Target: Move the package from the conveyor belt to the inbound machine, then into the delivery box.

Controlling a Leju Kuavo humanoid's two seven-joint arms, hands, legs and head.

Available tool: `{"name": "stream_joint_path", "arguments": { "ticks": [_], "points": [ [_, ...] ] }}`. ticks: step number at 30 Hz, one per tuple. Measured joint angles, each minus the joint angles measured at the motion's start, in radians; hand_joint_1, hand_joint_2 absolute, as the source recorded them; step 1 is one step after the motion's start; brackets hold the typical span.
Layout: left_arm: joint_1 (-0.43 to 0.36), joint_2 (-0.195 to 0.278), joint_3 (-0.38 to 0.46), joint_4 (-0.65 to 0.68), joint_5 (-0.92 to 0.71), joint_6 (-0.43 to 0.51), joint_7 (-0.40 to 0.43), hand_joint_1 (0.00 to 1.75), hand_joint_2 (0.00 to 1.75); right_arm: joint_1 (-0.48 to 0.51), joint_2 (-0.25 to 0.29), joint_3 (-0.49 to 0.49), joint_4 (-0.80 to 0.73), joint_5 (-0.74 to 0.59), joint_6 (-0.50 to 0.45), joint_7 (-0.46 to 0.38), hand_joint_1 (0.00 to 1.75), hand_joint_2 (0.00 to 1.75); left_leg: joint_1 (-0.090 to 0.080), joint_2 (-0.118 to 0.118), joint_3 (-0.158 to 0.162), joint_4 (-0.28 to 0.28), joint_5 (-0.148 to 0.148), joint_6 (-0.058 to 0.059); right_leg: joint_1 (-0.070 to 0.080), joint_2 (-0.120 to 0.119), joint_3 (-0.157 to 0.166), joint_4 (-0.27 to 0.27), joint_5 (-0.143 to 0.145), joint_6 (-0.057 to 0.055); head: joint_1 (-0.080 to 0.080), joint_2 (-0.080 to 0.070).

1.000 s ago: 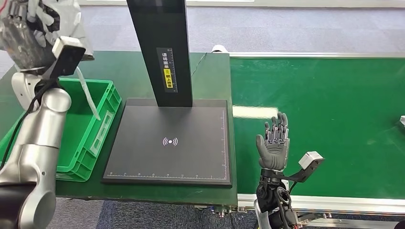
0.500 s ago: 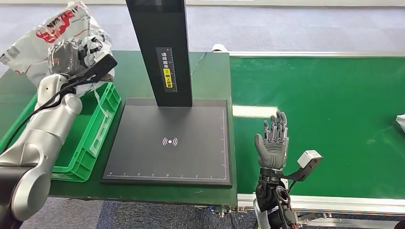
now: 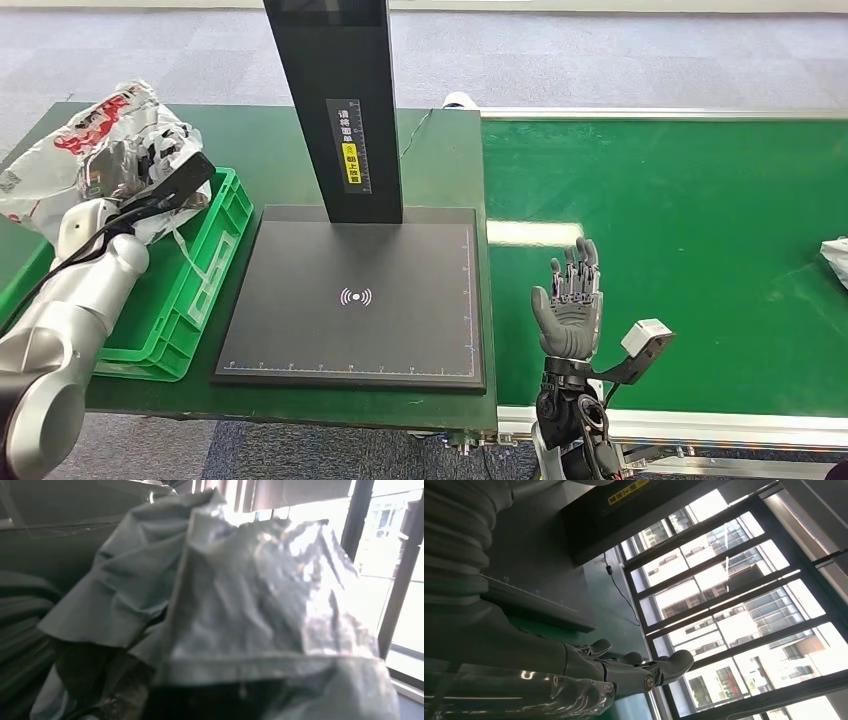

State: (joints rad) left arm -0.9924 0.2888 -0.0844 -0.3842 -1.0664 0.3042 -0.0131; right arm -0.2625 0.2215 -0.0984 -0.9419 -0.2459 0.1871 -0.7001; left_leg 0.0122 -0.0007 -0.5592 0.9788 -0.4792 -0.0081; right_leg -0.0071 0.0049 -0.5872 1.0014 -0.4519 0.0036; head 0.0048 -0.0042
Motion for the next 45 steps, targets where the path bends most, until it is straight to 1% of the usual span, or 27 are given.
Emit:
{"name": "stream_joint_path", "arguments": {
  "ticks": [6, 7, 10, 11, 25, 28, 30, 31, 33, 34, 36, 38, 39, 41, 43, 45],
  "points": [
    [0.009, 0.029, 0.055, 0.015, 0.014, -0.001, 0.003, 1.75, 1.75, 0.002, -0.006, -0.003, 0.0, 0.003, 0.002, 0.0, 0.0, 1.75, 0.0, 0.0, 0.0, 0.0, 0.0, 0.0, 0.0, 0.0, 0.0, 0.0, 0.0, 0.0, 0.0, 0.0],
    [0.015, 0.031, 0.062, 0.016, 0.016, -0.001, 0.003, 1.68, 1.75, 0.002, -0.006, -0.004, 0.0, 0.004, 0.002, 0.0, 0.0, 1.75, 0.0, 0.0, 0.0, 0.0, 0.0, 0.0, 0.0, 0.0, 0.0, 0.0, 0.0, 0.0, 0.0, 0.0],
    [0.035, 0.032, 0.083, 0.018, 0.02, -0.005, 0.0, 0.38, 1.75, 0.0, -0.006, -0.004, 0.001, 0.007, 0.002, 0.0, 0.0, 1.75, 0.0, 0.0, 0.0, 0.0, 0.0, 0.0, 0.0, 0.0, 0.0, 0.0, 0.0, 0.0, 0.0, 0.0],
    [0.041, 0.031, 0.089, 0.018, 0.019, -0.008, -0.002, 0.02, 1.75, 0.0, -0.006, -0.004, 0.002, 0.008, 0.002, 0.0, 0.0, 1.75, 0.0, 0.0, 0.0, 0.0, 0.0, 0.0, 0.0, 0.0, 0.0, 0.0, 0.0, 0.0, 0.0, 0.0],
    [0.052, 0.029, 0.119, 0.018, 0.001, -0.018, -0.006, 0.0, 1.75, -0.008, -0.006, -0.004, 0.003, 0.009, -0.002, 0.0, 0.0, 1.75, 0.0, 0.0, 0.0, 0.0, 0.0, 0.0, 0.0, 0.0, -0.001, 0.0, 0.0, 0.0, 0.0, 0.0],
    [0.053, 0.024, 0.134, 0.016, 0.006, 0.005, -0.039, 0.0, 1.75, -0.005, -0.006, -0.004, 0.003, 0.009, -0.006, 0.005, 0.0, 1.75, 0.0, 0.0, 0.0, 0.0, 0.0, 0.0, 0.0, 0.0, -0.001, 0.0, 0.0, 0.0, 0.0, 0.0],
    [0.058, 0.018, 0.159, 0.002, 0.044, 0.067, -0.116, 0.0, 1.75, -0.003, -0.005, -0.003, 0.002, 0.008, -0.01, 0.009, 0.0, 1.75, 0.0, 0.0, 0.0, 0.0, 0.0, 0.0, 0.0, 0.0, -0.001, 0.0, 0.0, 0.0, 0.0, 0.0],
    [0.064, 0.015, 0.177, -0.012, 0.084, 0.108, -0.175, 0.0, 1.75, -0.002, -0.005, -0.003, 0.002, 0.007, -0.014, 0.01, 0.0, 1.75, 0.0, 0.0, 0.0, 0.0, 0.0, 0.0, 0.0, 0.0, -0.001, 0.0, 0.0, 0.0, 0.0, 0.0],
    [0.083, 0.004, 0.225, -0.062, 0.21, 0.179, -0.321, 0.0, 1.75, -0.001, -0.004, 0.0, 0.003, 0.002, -0.02, 0.011, 0.0, 1.75, 0.0, 0.0, 0.0, 0.0, 0.0, 0.0, 0.0, 0.001, -0.001, 0.0, 0.0, 0.0, 0.0, 0.0],
    [0.098, -0.004, 0.252, -0.098, 0.289, 0.2, -0.396, 0.0, 1.75, -0.001, -0.004, 0.001, 0.003, -0.001, -0.022, 0.012, 0.0, 1.75, 0.0, 0.0, 0.0, 0.0, 0.0, 0.0, 0.0, 0.001, -0.001, 0.0, 0.0, 0.0, 0.0, 0.0],
    [0.146, -0.025, 0.301, -0.204, 0.471, 0.213, -0.524, 0.0, 1.75, -0.002, -0.003, 0.005, 0.004, -0.008, -0.023, 0.011, 0.0, 1.75, 0.0, 0.001, 0.0, 0.0, 0.0, 0.0, 0.0, 0.001, -0.001, 0.0, 0.0, 0.0, 0.0, 0.0],
    [0.221, -0.052, 0.339, -0.352, 0.655, 0.214, -0.618, 0.0, 1.75, -0.008, -0.001, 0.007, 0.008, -0.013, -0.025, 0.01, 0.0, 1.75, 0.0, 0.002, 0.0, 0.0, -0.001, -0.001, 0.0, 0.003, -0.001, 0.0, 0.0, 0.0, 0.0, 0.0],
    [0.267, -0.065, 0.35, -0.434, 0.733, 0.216, -0.647, 0.0, 1.75, -0.013, 0.0, 0.008, 0.011, -0.015, -0.027, 0.008, 0.0, 1.75, 0.0, 0.003, 0.0, 0.0, -0.001, -0.001, 0.0, 0.004, -0.001, 0.0, 0.0, 0.0, 0.0, 0.0],
    [0.366, -0.094, 0.358, -0.595, 0.832, 0.231, -0.676, 0.0, 1.75, -0.02, 0.0, 0.009, 0.016, -0.02, -0.032, 0.005, 0.0, 1.75, 0.0, 0.004, 0.0, 0.0, -0.001, -0.001, 0.0, 0.005, -0.002, 0.0, 0.0, 0.0, 0.0, 0.0],
    [0.456, -0.123, 0.351, -0.73, 0.866, 0.26, -0.685, 0.0, 1.75, -0.022, 0.0, 0.008, 0.019, -0.022, -0.034, 0.003, 0.0, 1.75, 0.0, 0.003, 0.0, 0.0, -0.001, -0.001, 0.0, 0.004, -0.002, 0.0, 0.0, 0.0, 0.0, 0.0],
    [0.523, -0.147, 0.33, -0.826, 0.871, 0.284, -0.687, 0.0, 1.75, -0.021, 0.001, 0.008, 0.019, -0.022, -0.033, 0.003, 0.0, 1.75, 0.0, 0.002, -0.001, 0.0, -0.001, -0.001, 0.0, 0.003, -0.002, -0.001, -0.001, 0.001, 0.0, 0.0]
  ]
}}
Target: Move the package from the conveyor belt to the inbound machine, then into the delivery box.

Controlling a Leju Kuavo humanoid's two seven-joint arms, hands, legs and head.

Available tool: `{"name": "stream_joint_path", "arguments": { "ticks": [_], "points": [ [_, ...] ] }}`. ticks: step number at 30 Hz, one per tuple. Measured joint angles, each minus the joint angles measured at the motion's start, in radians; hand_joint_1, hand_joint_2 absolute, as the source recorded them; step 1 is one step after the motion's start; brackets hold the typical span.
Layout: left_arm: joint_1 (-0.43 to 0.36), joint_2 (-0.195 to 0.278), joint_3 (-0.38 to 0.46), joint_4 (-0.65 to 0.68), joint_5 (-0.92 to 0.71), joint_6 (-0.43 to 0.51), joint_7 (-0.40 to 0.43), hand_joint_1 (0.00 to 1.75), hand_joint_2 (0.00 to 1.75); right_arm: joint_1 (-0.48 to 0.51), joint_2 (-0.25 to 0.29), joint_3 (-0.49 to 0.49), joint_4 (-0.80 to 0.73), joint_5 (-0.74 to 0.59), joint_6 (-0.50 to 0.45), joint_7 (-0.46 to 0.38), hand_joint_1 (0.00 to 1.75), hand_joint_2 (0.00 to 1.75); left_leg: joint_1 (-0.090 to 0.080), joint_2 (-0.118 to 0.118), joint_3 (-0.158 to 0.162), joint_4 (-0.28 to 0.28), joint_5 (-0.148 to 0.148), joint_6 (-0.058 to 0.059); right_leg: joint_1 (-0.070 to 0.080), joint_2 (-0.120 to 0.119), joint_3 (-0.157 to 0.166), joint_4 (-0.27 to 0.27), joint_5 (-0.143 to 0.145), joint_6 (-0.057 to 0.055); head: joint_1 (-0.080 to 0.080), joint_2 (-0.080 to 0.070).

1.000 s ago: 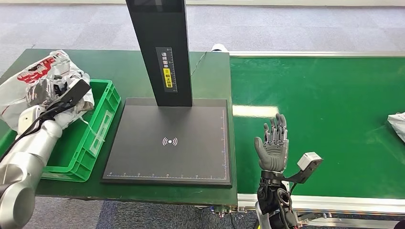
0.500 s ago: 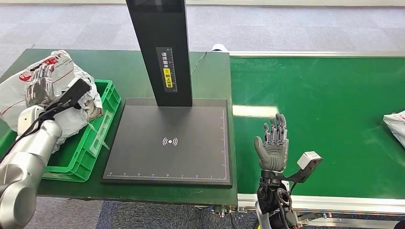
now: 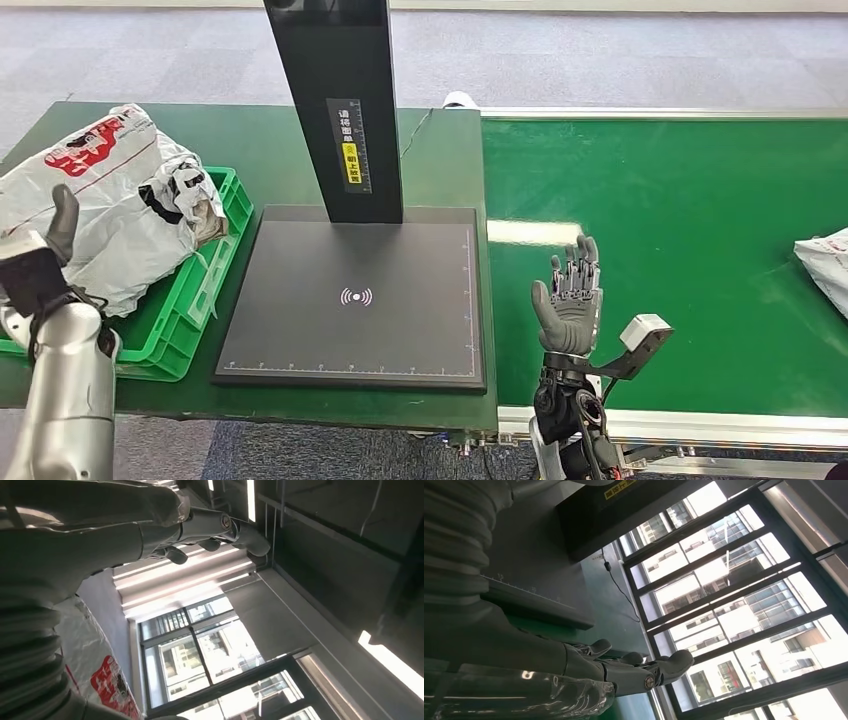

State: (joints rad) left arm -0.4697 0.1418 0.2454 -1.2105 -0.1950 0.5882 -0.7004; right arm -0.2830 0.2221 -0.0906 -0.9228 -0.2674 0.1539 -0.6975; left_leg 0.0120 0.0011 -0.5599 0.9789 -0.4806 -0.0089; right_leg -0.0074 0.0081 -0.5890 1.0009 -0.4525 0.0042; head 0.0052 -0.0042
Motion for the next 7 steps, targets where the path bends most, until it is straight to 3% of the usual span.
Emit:
{"name": "stream_joint_path", "arguments": {
  "ticks": [7],
  "points": [
    [0.081, -0.04, -0.049, -0.148, 0.081, -0.037, 0.0, 0.0, 1.75, 0.01, 0.001, -0.005, 0.0, 0.008, 0.006, 0.0, 0.0, 1.75, 0.0, 0.0, 0.001, 0.0, 0.0, 0.0, 0.0, 0.0, 0.0, 0.0, 0.001, -0.001, 0.0, 0.0]
  ]
}}
